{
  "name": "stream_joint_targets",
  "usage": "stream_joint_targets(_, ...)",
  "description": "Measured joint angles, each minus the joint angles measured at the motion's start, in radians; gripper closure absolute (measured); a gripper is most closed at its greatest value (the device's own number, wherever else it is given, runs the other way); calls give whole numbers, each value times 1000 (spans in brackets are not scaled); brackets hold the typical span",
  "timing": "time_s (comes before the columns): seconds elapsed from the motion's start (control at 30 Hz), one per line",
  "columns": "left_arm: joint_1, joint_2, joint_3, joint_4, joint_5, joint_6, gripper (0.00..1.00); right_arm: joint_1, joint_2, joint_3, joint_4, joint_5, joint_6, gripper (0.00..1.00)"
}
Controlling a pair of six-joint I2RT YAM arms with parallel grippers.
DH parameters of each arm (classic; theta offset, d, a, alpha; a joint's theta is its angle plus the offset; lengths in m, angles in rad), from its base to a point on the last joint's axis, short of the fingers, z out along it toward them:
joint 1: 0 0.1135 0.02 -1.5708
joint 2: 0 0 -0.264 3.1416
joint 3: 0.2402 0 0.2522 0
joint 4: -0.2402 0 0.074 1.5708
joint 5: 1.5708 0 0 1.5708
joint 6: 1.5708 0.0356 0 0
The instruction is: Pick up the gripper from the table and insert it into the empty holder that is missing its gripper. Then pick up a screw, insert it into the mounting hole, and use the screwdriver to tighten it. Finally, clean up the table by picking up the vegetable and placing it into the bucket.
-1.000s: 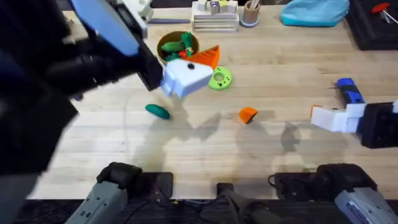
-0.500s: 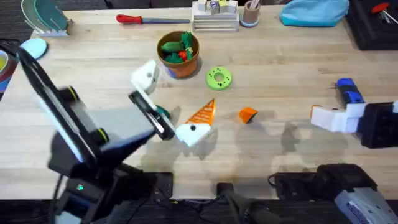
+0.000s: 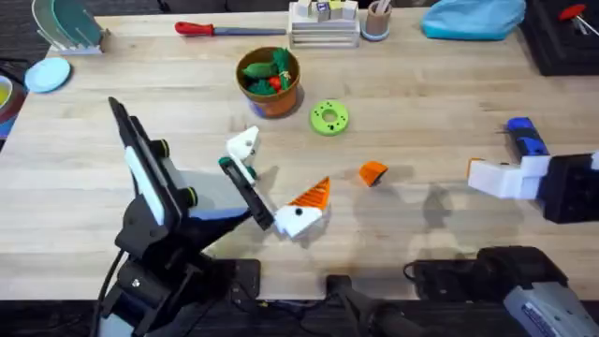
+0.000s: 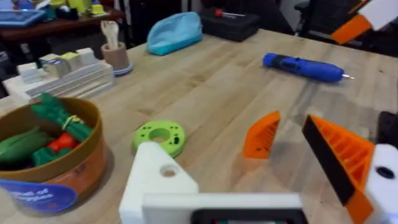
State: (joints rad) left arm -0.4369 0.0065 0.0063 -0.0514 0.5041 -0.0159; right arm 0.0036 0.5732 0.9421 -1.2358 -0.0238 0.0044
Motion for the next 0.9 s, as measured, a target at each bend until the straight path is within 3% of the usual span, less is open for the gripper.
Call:
stream_joint_targets(0.17,-39,-1,0,0,0,0,8,0,0,0,0,0,0,10)
stream_joint_targets(0.9,-39,-1,0,0,0,0,7,0,0,0,2,18,-18,10)
